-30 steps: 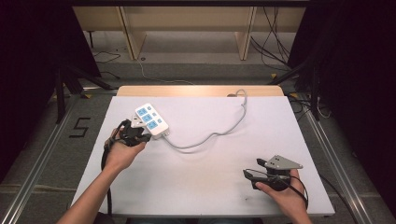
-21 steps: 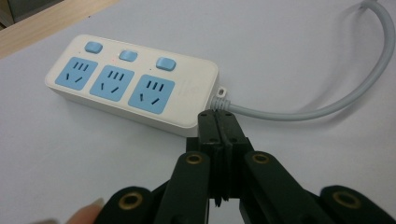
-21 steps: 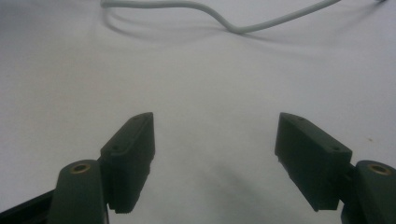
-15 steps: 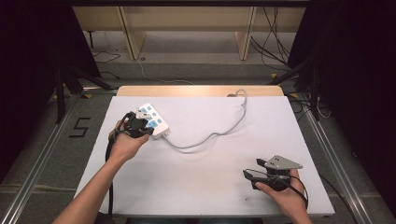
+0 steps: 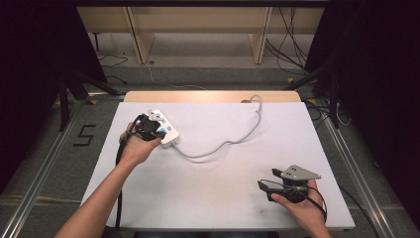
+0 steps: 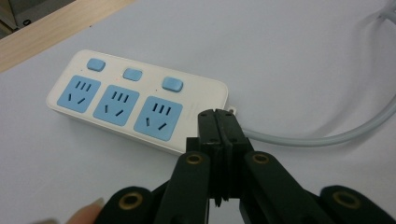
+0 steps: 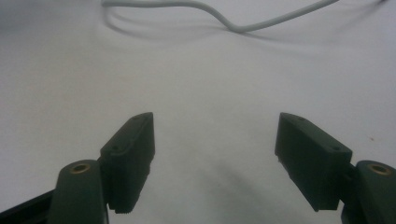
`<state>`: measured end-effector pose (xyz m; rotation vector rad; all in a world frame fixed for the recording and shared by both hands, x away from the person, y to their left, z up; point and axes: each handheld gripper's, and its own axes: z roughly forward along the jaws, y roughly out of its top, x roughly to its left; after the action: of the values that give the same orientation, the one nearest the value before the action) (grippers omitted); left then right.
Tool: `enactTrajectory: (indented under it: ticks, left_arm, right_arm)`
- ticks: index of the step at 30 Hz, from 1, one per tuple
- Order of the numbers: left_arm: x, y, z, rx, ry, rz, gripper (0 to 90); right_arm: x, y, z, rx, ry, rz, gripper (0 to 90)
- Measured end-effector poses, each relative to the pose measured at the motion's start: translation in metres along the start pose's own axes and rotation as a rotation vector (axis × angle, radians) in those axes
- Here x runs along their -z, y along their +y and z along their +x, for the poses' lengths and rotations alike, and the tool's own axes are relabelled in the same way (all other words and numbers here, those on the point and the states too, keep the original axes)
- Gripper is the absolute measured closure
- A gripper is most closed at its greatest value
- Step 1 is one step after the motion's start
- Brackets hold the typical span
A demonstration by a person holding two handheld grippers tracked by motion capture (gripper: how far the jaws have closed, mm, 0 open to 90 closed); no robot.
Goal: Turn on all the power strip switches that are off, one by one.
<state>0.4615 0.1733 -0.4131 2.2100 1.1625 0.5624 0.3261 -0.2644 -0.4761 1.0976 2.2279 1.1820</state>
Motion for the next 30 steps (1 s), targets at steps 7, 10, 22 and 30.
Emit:
enactTrajectory:
  ticks: [7,10,22,30]
  left_arm:
    - [-0.006,0.007,0.002,-0.002,-0.002,0.018,89.7]
    - [-0.008,0.01,0.004,-0.002,0.0,0.026,89.7]
    - [-0.028,0.023,0.014,0.003,0.01,0.06,89.7]
    - [-0.039,0.033,0.015,-0.008,0.01,0.079,89.7]
  right_arm:
    - [0.0,0.0,0.0,-0.002,0.001,-0.001,29.6]
    - [0.0,0.0,0.0,-0.001,0.0,-0.001,29.6]
    - [-0.001,0.0,0.0,-0.001,0.004,-0.002,29.6]
    - [-0.001,0.0,0.0,-0.003,0.005,-0.002,29.6]
